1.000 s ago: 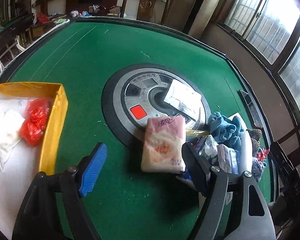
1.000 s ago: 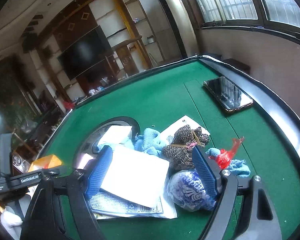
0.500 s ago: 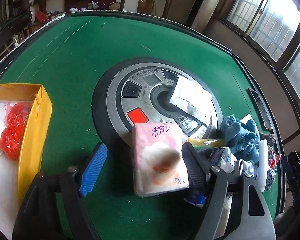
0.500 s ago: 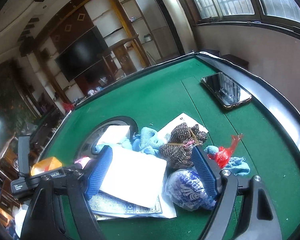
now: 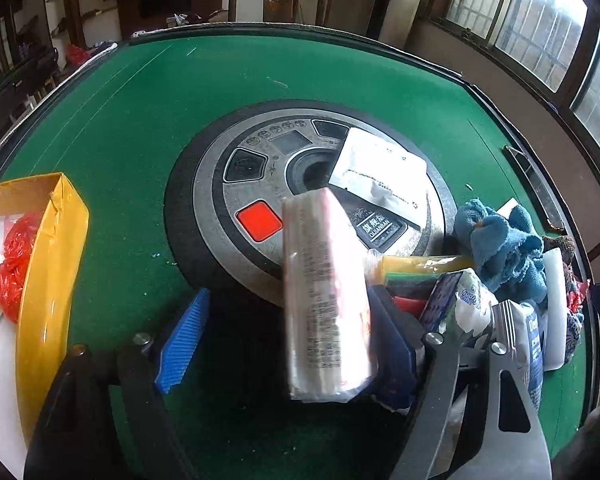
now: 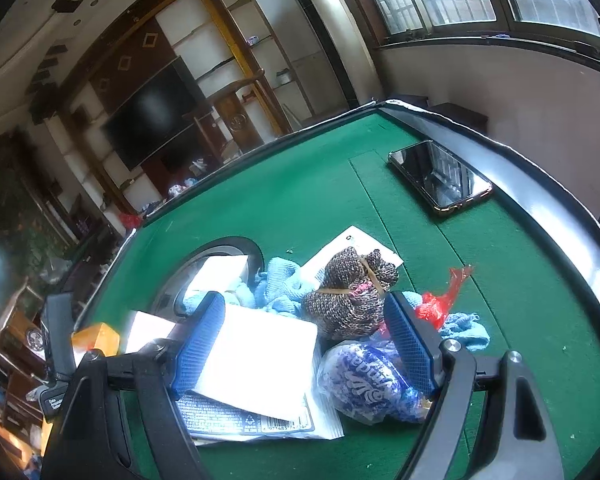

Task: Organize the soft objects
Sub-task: 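Grasp the pink tissue pack with the left tool while the right tool returns to the pile, then grasp the white foam strip with the right tool while the left tool carries the tissue pack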

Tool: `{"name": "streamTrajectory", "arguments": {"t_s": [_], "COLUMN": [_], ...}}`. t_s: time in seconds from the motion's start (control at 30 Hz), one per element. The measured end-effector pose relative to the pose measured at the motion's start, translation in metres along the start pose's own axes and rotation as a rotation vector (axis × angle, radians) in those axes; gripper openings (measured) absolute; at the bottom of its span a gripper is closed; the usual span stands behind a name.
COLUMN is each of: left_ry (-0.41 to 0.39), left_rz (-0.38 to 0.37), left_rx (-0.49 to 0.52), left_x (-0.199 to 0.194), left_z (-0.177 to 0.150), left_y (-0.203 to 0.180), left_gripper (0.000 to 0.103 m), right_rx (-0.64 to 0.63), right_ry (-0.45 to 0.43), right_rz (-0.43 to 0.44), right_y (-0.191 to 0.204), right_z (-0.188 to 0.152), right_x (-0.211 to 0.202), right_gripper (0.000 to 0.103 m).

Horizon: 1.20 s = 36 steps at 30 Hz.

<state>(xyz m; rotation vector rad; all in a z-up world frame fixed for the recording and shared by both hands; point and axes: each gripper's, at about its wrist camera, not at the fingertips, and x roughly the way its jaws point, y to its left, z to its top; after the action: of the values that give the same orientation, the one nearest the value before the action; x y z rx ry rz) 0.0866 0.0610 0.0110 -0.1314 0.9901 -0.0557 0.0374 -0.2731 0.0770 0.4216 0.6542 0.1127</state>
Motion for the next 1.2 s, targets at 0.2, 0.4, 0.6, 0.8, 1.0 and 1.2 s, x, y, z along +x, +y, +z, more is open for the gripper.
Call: {"name": "streamTrajectory", "arguments": {"t_s": [0.2, 0.4, 0.6, 0.8, 1.0, 1.2], "left_ry": [-0.023, -0.075, -0.134, -0.204, -0.273, -0.302], "left_rz": [-0.084, -0.203, -0.286, -0.246, -0.176, -0.176], "left_rx": [-0.013, -0.091, -0.147, -0.153, -0.156, -0.199], "left_x": [-0.024, -0.077, -0.129, -0.161, -0.180, -0.192], "left_z": [-0.002, -0.021, -0.046, -0.067, -0.077, -0.084], "left_y": [0.005, 0.025, 0.048, 0.075, 0.096, 0.117], "left_gripper": [0.019, 0.019, 0.019, 0.019, 0.019, 0.020], "right_rx": [0.023, 0.135, 0.257, 0.135, -0.096, -0.124], "right_ry": [0.000, -0.067, -0.004, 0.019, 0.101, 0.224], "right_rz": [0.006, 0.030, 0.079, 0.111, 0.187, 0.095], "right_y": [-0.008, -0.046, -0.080, -0.051, 0.012, 0.035], "right_z": [0.003, 0.017, 0.018, 0.015, -0.003, -0.011], "right_x": [-0.001, -0.022, -0.018, -0.014, 0.002, 0.027], "right_gripper": [0.077, 0.077, 0.077, 0.077, 0.077, 0.077]}}
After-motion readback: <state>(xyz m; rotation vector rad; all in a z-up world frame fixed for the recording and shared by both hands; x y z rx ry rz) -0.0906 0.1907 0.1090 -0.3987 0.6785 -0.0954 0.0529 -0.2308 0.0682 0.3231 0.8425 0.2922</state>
